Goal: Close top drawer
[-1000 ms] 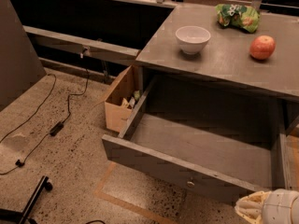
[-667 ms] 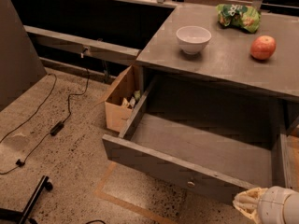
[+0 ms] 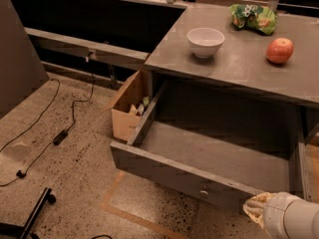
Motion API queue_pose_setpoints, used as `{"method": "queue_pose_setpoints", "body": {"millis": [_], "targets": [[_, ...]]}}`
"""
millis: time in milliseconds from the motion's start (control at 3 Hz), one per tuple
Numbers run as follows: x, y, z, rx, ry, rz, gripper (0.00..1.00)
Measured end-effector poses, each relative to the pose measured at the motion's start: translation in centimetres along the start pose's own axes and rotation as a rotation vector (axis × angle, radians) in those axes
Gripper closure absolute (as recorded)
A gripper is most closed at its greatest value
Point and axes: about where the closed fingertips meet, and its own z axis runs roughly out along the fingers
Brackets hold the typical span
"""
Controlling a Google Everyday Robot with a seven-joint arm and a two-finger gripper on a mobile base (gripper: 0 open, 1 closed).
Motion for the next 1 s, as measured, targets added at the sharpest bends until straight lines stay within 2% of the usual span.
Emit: {"method": "queue_pose_setpoints", "body": {"millis": [667, 1000], "targets": [[-0.7, -2.9, 1.0, 0.121, 0.009, -0.044, 1.00], [-1.6, -4.5, 1.9, 0.159, -0.011, -0.094, 1.00]]}}
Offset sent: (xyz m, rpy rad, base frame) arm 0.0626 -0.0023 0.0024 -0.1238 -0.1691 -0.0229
